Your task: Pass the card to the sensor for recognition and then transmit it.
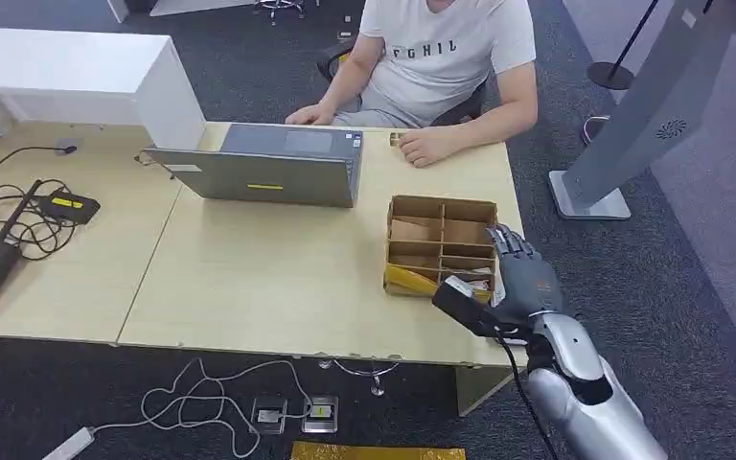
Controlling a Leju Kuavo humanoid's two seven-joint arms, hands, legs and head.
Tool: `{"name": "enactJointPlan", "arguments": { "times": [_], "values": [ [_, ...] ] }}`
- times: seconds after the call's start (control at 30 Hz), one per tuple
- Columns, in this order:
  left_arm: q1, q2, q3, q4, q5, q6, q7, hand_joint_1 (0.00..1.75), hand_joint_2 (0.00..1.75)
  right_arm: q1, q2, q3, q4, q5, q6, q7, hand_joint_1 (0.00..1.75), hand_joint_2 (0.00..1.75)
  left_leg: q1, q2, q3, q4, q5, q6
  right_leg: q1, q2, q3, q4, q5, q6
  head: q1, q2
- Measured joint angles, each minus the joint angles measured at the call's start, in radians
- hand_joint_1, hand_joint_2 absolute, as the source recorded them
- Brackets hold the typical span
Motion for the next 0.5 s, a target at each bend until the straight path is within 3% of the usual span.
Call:
{"name": "enactJointPlan", "arguments": {
  "times": [0.5],
  "values": [
    [0.0,0.0,0.0,0.0,-0.001,-0.004,0.0,0.0,0.0,0.008,0.009,0.001,0.0,0.003,0.007,0.006,0.0,1.75,0.0,0.0,0.0,0.0,0.0,0.0,0.0,0.0,0.0,0.0,0.0,0.0,0.0,0.0]
  ]
}}
